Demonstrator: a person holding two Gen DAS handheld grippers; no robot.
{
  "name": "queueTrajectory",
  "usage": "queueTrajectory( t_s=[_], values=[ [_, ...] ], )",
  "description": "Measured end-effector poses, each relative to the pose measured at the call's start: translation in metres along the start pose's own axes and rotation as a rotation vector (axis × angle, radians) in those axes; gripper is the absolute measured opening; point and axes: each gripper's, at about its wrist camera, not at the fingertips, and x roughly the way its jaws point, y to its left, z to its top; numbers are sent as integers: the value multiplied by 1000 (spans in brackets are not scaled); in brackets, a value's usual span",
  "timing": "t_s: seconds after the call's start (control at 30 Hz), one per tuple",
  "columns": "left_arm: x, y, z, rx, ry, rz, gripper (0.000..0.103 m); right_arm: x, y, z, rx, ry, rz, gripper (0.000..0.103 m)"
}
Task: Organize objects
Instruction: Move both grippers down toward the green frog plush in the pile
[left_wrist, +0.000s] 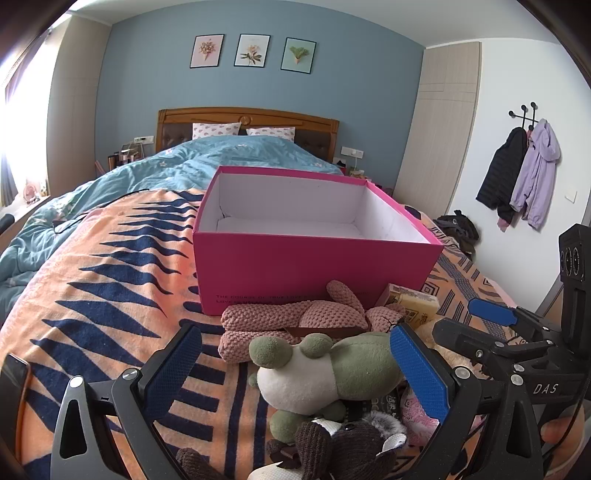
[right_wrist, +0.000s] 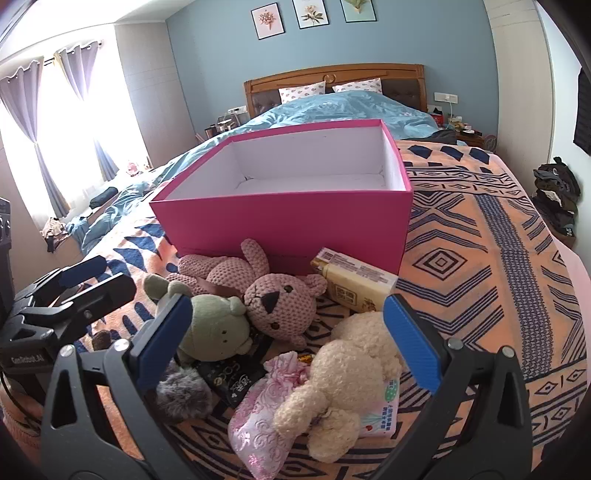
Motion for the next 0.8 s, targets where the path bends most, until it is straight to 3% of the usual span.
queueTrajectory(
  t_s=[0.4, 0.7, 0.8],
  values=[
    [0, 1, 0, -2, 1, -1, 103, 2, 5, -1, -10, 8, 19, 103],
    [3, 18, -3, -26, 26, -19, 103, 10, 20, -6, -57, 57, 96, 103],
    [6, 28, -6, -44, 42, -36, 103, 16, 25, -8, -64, 84, 136, 95]
  ],
)
